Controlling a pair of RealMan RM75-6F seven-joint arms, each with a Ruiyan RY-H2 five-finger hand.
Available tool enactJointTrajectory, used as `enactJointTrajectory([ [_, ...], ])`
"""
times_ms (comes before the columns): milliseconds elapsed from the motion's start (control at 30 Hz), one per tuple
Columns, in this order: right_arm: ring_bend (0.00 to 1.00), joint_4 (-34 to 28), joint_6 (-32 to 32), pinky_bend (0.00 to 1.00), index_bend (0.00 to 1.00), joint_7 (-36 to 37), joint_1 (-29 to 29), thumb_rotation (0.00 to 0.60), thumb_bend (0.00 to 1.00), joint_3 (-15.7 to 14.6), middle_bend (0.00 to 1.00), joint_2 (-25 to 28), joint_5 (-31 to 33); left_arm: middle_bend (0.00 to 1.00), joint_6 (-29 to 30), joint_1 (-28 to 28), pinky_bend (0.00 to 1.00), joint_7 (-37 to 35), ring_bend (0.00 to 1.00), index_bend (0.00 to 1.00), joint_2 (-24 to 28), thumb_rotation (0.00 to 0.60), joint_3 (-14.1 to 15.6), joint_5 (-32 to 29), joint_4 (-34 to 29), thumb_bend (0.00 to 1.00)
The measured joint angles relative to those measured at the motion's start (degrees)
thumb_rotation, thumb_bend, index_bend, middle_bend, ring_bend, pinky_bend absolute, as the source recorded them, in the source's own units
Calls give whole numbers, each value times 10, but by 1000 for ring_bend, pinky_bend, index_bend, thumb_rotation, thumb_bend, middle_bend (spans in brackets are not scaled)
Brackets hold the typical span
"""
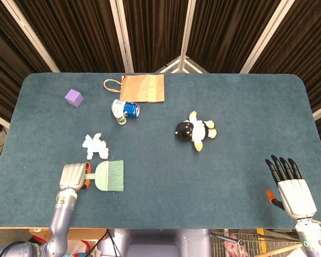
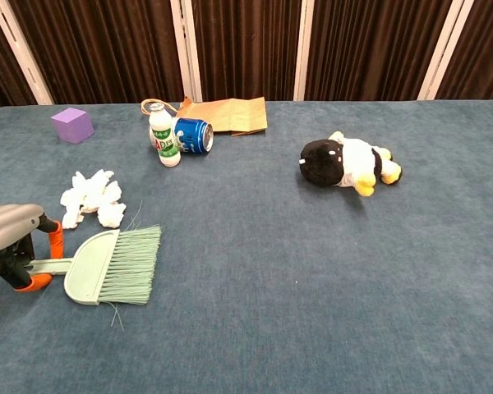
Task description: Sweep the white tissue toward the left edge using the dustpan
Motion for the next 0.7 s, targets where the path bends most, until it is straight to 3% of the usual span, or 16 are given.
enactJointTrajectory([
  [367,0,-1,-3,0,0,-2,1,600,322,1,0,0,3,1000,25,-1,1000,-37,1000,783,20,600,-2,69,-44,702],
  [700,0,-4,-5,0,0,-1,0,600,323,2,0,2,9,1000,42,-51,1000,18,1000,790,35,600,-49,70,-109,705],
])
